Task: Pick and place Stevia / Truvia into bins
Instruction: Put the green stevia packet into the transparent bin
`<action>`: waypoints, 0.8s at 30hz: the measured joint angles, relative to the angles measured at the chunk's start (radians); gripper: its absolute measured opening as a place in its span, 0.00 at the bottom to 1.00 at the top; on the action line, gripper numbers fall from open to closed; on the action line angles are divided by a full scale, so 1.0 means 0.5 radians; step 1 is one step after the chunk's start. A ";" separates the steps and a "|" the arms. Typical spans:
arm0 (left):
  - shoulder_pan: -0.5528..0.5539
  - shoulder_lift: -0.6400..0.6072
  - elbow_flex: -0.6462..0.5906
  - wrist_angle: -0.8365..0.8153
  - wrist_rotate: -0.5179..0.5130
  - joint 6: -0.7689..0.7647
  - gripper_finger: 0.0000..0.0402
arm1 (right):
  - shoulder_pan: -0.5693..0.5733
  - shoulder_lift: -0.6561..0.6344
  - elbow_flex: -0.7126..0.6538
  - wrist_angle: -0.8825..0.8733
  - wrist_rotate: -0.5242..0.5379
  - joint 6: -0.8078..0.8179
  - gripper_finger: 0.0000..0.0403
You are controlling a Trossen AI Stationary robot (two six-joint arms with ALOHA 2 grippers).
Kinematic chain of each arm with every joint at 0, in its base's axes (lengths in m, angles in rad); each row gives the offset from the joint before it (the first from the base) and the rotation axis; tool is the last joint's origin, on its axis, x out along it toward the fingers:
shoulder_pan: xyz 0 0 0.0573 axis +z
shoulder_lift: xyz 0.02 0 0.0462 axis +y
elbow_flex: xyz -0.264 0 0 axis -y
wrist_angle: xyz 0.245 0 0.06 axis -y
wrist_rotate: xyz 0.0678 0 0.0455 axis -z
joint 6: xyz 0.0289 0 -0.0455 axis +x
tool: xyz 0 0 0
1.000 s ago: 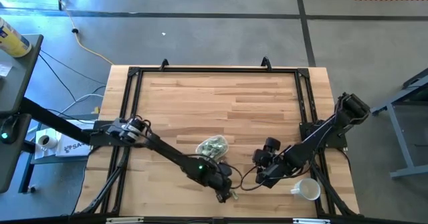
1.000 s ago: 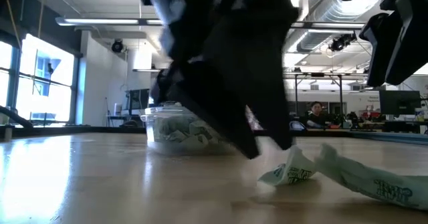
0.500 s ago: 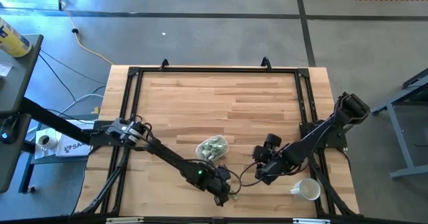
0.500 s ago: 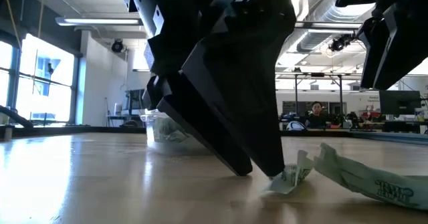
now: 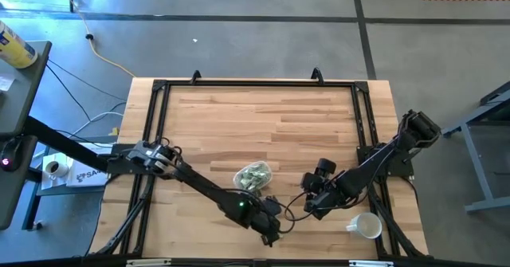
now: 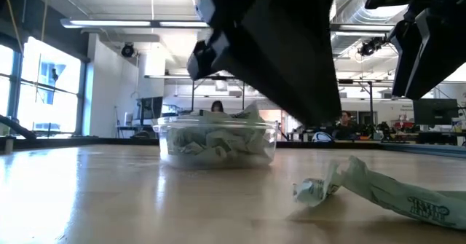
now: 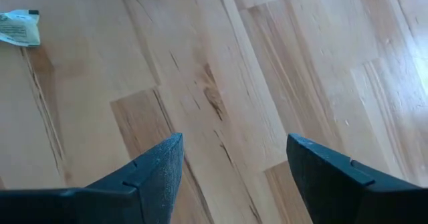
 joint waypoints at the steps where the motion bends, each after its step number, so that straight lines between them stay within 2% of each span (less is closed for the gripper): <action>1: 0.000 0.007 -0.004 0.008 -0.001 0.012 0.28 | 0.000 0.000 0.000 -0.002 0.001 0.000 0.64; 5: -0.003 0.057 -0.010 0.163 0.016 0.141 0.36 | 0.000 0.000 0.000 -0.002 0.025 0.004 0.64; 9: -0.003 0.164 -0.008 0.202 0.150 0.210 0.40 | 0.000 0.000 0.000 -0.004 0.025 0.008 0.64; 13: -0.004 0.167 0.006 -0.010 0.222 0.182 0.40 | 0.007 0.000 0.000 -0.024 0.011 0.050 0.64; 21: -0.018 0.024 -0.007 -0.600 0.197 0.066 0.36 | 0.023 -0.001 -0.001 -0.040 0.036 0.060 0.64; 24: -0.018 -0.091 -0.006 -0.659 0.187 0.048 0.36 | 0.023 -0.001 -0.001 -0.041 0.042 0.050 0.64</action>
